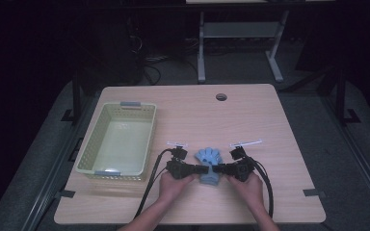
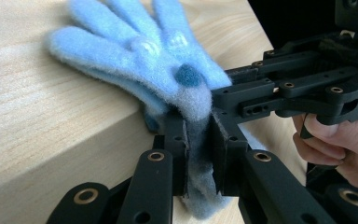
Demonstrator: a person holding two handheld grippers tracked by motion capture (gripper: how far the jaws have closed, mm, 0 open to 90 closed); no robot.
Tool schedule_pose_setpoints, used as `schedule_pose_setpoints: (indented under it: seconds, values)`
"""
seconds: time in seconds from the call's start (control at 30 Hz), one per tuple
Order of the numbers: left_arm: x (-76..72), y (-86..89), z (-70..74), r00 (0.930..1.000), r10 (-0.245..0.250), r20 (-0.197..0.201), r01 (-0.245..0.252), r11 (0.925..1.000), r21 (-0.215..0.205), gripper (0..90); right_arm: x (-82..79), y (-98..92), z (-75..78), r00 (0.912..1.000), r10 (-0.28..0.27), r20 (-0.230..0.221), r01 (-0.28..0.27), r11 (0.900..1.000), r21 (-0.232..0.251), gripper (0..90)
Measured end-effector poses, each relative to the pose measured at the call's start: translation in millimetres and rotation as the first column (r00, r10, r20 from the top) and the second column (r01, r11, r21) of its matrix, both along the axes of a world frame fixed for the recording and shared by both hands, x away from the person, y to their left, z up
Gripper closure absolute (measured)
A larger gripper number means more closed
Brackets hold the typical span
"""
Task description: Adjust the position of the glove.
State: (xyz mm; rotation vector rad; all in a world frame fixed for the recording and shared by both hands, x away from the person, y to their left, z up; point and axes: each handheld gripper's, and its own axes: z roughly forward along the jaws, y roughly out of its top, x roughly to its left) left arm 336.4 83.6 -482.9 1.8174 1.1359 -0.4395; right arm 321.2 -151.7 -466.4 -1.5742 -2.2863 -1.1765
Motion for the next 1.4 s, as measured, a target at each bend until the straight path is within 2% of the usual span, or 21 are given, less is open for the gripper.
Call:
schedule_pose_setpoints:
  seconds: [0.07, 0.53, 0.87, 1.03, 1.2, 1.33, 1.4]
  values:
    - [-0.4, 0.1, 0.6, 1.0, 0.0, -0.005, 0.0, 0.9999, -0.011, 78.2, -2.2, -1.2, 2.6, 0.9999, 0.0, 0.014, 0.0, 1.0, 0.005, 78.9]
    - [-0.4, 0.9, 9.6, 0.9995, -0.001, 0.032, 0.002, 0.9994, -0.034, 78.4, -3.1, -3.8, 15.2, 0.9992, -0.002, 0.039, 0.001, 1.0, 0.026, 79.7]
    - [1.6, 0.9, 23.2, 0.9977, -0.009, 0.068, 0.011, 0.9996, -0.026, 78.4, -1.1, -3.5, 25.7, 0.9984, 0.0, 0.056, -0.001, 1.0, 0.025, 79.7]
    - [4.1, 1.4, 27.5, 0.9976, -0.008, 0.069, 0.01, 0.9994, -0.032, 78.4, 1.6, -3.4, 32.0, 0.998, 0.003, 0.064, -0.005, 1.0, 0.025, 79.7]
    - [6.6, 0.4, 37.3, 0.9942, -0.025, 0.105, 0.027, 0.9995, -0.018, 78.4, 3.5, -3.1, 38.5, 0.9973, -0.005, 0.073, 0.003, 0.999, 0.032, 79.8]
    - [8.4, 1.2, 42.4, 0.9942, -0.024, 0.105, 0.027, 0.9992, -0.03, 78.4, 4.4, -4.0, 44.7, 0.9968, -0.005, 0.08, 0.002, 1.0, 0.03, 79.8]
    - [9.3, 2.8, 44.9, 0.9937, -0.023, 0.11, 0.027, 0.999, -0.036, 78.4, 5.1, -3.0, 49.4, 0.9953, 0.003, 0.097, -0.005, 1.0, 0.027, 79.8]
